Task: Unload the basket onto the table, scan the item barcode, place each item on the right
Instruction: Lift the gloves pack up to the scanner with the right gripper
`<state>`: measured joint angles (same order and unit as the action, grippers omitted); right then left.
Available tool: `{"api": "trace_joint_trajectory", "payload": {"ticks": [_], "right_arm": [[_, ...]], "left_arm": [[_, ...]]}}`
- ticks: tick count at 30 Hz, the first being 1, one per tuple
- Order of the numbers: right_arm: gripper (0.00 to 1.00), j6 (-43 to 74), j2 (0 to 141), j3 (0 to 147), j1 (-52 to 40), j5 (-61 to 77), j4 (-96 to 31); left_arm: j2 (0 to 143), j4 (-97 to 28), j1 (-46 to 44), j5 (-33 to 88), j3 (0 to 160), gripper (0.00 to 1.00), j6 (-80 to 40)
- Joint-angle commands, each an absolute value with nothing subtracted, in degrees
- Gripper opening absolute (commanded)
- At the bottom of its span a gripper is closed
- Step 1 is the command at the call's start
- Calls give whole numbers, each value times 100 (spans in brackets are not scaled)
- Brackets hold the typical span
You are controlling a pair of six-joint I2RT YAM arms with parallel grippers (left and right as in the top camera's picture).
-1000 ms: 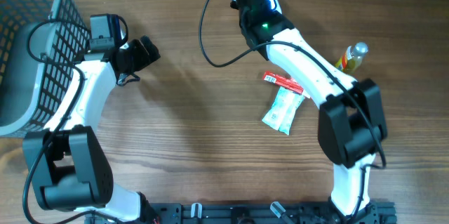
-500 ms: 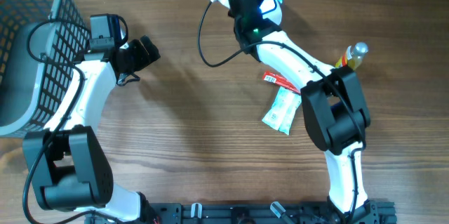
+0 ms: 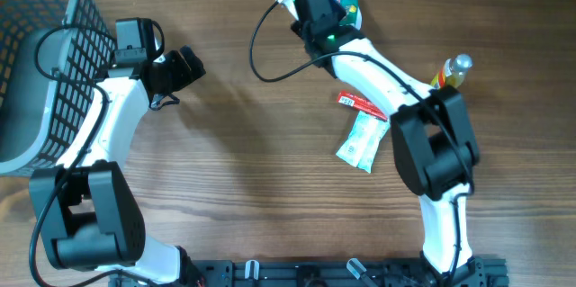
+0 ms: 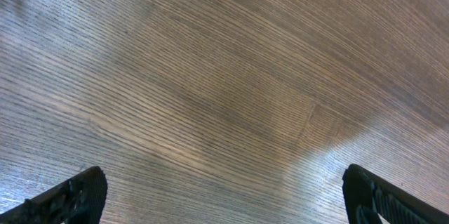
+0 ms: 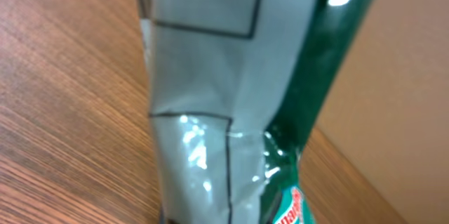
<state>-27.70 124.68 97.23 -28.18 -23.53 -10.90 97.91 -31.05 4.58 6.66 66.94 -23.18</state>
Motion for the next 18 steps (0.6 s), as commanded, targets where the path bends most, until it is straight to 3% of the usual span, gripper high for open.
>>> {"api": "trace_joint_trajectory", "payload": {"ticks": [1,4,11,18], "right_arm": [[4,-1518,11187,9762,-2788,-1837,-1791],[4,80,10560,9762,-2740,-744,-3201],[4,1264,10621,9559,-2714,1214,-5994],[10,1822,10654,8294,-2714,1214,-5529]], "left_arm": [[9767,-3107,484,633,6740,100,-2272],[9767,-3105,484,633,6740,100,-2272],[9767,-3105,484,633,6740,100,-2272],[9767,-3107,484,633,6740,100,-2272]]}}
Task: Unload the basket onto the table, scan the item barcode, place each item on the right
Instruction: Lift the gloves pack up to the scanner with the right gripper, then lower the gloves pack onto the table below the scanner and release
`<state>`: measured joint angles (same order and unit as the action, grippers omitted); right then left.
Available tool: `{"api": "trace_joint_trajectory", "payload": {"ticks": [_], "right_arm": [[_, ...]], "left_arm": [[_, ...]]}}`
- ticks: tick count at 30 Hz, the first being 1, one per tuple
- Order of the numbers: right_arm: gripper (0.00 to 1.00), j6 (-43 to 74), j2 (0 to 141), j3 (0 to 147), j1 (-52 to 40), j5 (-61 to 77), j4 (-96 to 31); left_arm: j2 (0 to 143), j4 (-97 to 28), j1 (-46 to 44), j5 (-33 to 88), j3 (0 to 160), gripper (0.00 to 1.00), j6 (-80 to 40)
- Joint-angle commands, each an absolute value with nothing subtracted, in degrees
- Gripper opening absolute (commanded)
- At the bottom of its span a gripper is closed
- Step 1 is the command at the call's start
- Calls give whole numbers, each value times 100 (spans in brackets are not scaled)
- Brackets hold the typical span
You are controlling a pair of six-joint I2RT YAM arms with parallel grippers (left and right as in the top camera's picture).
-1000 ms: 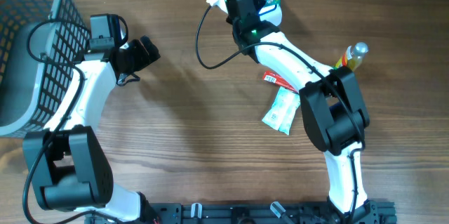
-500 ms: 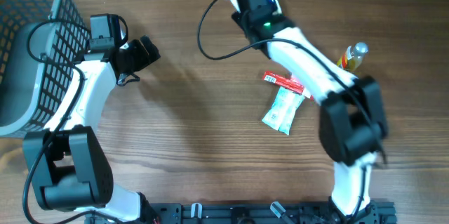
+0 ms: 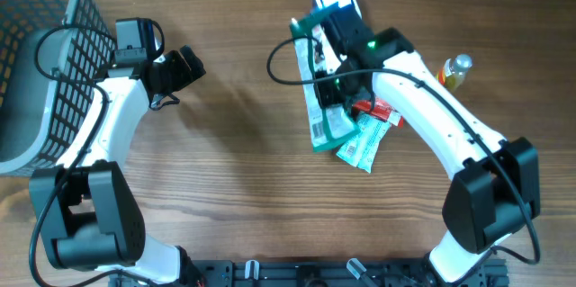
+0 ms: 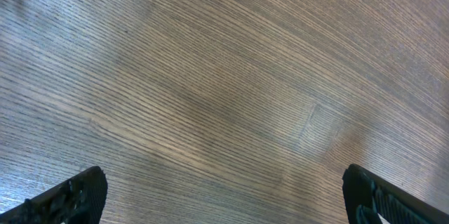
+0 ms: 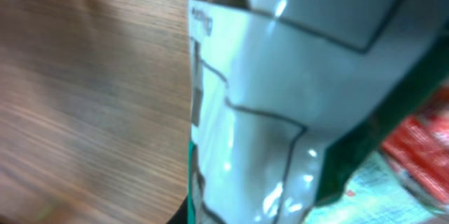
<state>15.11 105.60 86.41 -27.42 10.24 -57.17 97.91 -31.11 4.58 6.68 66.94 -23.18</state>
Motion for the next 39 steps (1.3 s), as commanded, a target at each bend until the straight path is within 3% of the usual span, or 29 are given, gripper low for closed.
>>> {"api": "trace_joint_trajectory", "payload": {"ticks": [1,3,5,8,9,17,20,21,39], "right_arm": [[19,1822,10654,8088,-2714,1214,-5352],[21,1822,10654,7898,-2714,1212,-5253],[30,1820,10654,7789,-2714,1212,-5227],[64,1820,10654,7638,-2714,1208,-5078],[68,1820,10654,7614,-2714,1177,-5052],[74,1820,10654,7603,-2714,532,-4952],[90,1815,10654,7603,-2714,534,-4831],[100,1815,10654,7603,-2714,534,-4801],[100,1817,10654,7603,-2714,537,-3326]], "left_arm": [[9767,-3107,484,633,6740,100,-2272],[9767,-3107,484,633,6740,100,-2272],[9767,-3107,484,633,6740,100,-2272],[9767,-3107,484,633,6740,100,-2272],[9767,-3107,484,633,6740,100,-2272],[9767,-3105,484,633,6740,100,-2272],[9767,-3105,484,633,6740,100,-2272],[9767,-3107,484,633,6740,100,-2272],[9767,-3107,484,633,6740,100,-2272]]}}
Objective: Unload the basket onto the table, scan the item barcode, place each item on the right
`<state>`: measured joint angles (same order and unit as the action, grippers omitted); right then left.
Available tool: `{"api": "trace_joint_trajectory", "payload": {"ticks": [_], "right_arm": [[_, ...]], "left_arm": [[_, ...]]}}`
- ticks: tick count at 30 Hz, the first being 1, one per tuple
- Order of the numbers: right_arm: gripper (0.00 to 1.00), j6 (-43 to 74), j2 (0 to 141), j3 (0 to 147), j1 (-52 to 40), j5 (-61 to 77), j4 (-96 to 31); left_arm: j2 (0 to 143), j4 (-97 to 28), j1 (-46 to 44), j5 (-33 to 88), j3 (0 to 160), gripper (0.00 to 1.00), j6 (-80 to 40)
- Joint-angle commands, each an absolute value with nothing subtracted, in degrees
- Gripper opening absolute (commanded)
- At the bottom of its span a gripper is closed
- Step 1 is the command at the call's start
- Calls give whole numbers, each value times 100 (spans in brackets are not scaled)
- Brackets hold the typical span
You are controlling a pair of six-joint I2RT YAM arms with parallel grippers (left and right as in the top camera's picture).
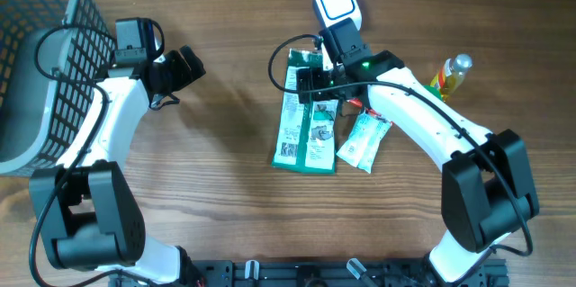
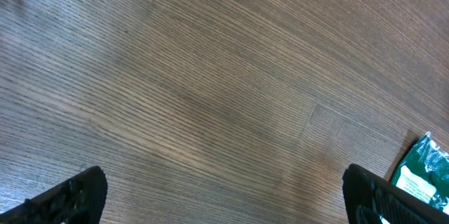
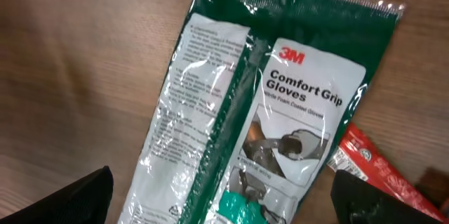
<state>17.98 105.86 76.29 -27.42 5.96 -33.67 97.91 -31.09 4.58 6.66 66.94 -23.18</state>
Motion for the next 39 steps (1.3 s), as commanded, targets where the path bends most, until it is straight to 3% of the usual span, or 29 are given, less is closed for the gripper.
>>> {"api": "trace_joint_trajectory", "payload": {"ticks": [1,21,36,39], "right_arm": [[100,1820,10654,7603,-2714,534,-3323],[100,1820,10654,7603,-2714,534,-3323],[100,1817,10654,7603,-2714,537,-3323],[100,1815,10654,7603,-2714,537,-3323]], "left_arm": [[9767,-3105,484,633,6740,100,-2272],[9417,-3109,482,633,6740,100,-2272],[3605,-3138,486,268,6740,100,-2272],[2912,-3903,421,266,6694,100,-2272]]}}
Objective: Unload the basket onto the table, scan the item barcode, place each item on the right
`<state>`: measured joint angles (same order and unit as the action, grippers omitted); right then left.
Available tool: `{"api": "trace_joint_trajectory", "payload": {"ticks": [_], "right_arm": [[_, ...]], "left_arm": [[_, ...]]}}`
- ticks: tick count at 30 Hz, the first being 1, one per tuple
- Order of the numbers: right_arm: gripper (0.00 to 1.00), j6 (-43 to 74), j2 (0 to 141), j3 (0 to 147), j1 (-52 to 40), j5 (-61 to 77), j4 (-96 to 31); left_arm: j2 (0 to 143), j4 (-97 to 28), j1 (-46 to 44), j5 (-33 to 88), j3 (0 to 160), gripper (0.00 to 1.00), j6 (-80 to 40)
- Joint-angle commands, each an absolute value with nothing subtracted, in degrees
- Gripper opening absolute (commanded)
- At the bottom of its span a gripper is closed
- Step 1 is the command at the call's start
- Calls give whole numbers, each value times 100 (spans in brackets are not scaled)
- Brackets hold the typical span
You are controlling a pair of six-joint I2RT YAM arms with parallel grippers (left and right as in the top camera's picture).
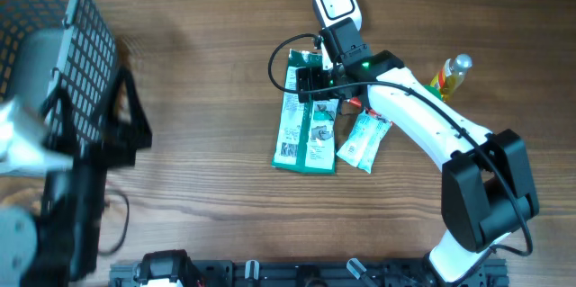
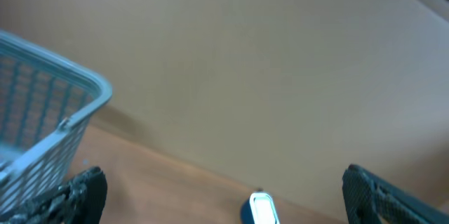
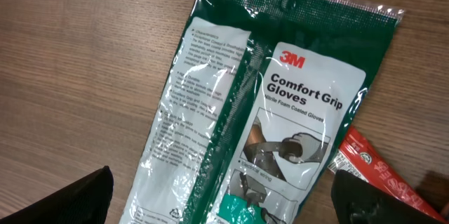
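The green 3M glove packet [image 1: 306, 125] lies flat on the wooden table, printed side up, and fills the right wrist view [image 3: 266, 112]. My right gripper [image 1: 312, 83] hovers open over its far end [image 3: 221, 203], holding nothing. The white-faced scanner stands at the far edge behind that arm and shows small in the left wrist view [image 2: 261, 210]. My left gripper [image 1: 121, 130] is a blurred dark shape close to the overhead camera at the left. It is open [image 2: 224, 196] and empty, and its camera looks level across the table.
A wire basket [image 1: 45, 35] stands at the far left, with its rim in the left wrist view [image 2: 49, 104]. A red sachet [image 1: 360, 103] and a pale green sachet [image 1: 364, 139] lie right of the packet. A small bottle [image 1: 453, 71] stands at the right.
My left arm has left its place low over the table beside the basket and is now raised, its camera facing the wall, basket and scanner. The right gripper and the packet have not moved.
My right gripper first held the glove packet up at the scanner at the far edge. Then it held it over the sachets. Then the packet lay flat on the table with the gripper open above it. The left arm stayed still until now.
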<state>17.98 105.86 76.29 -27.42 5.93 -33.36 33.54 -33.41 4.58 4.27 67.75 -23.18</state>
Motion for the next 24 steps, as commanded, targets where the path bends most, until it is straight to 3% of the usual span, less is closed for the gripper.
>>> {"api": "trace_joint_trajectory", "payload": {"ticks": [1,7,11,17,20,24], "right_arm": [[100,1817,10654,7603,-2714,534,-3323],[100,1820,10654,7603,-2714,537,-3323],[100,1817,10654,7603,-2714,534,-3323],[100,1817,10654,7603,-2714,537,-3323],[100,1817,10654,7603,-2714,537,-3323],[100,1820,10654,7603,-2714,534,-3323]], "left_arm": [[2692,-4156,366,266,6611,100,-2274],[1291,-3975,71,91,5247,100,-2274],[585,-2193,-104,99,3885,100,-2296],[128,1439,-128,320,1852,100,-2296],[19,2327,-128,360,1127,100,-2316],[19,2357,-128,353,696,100,-2311]]}}
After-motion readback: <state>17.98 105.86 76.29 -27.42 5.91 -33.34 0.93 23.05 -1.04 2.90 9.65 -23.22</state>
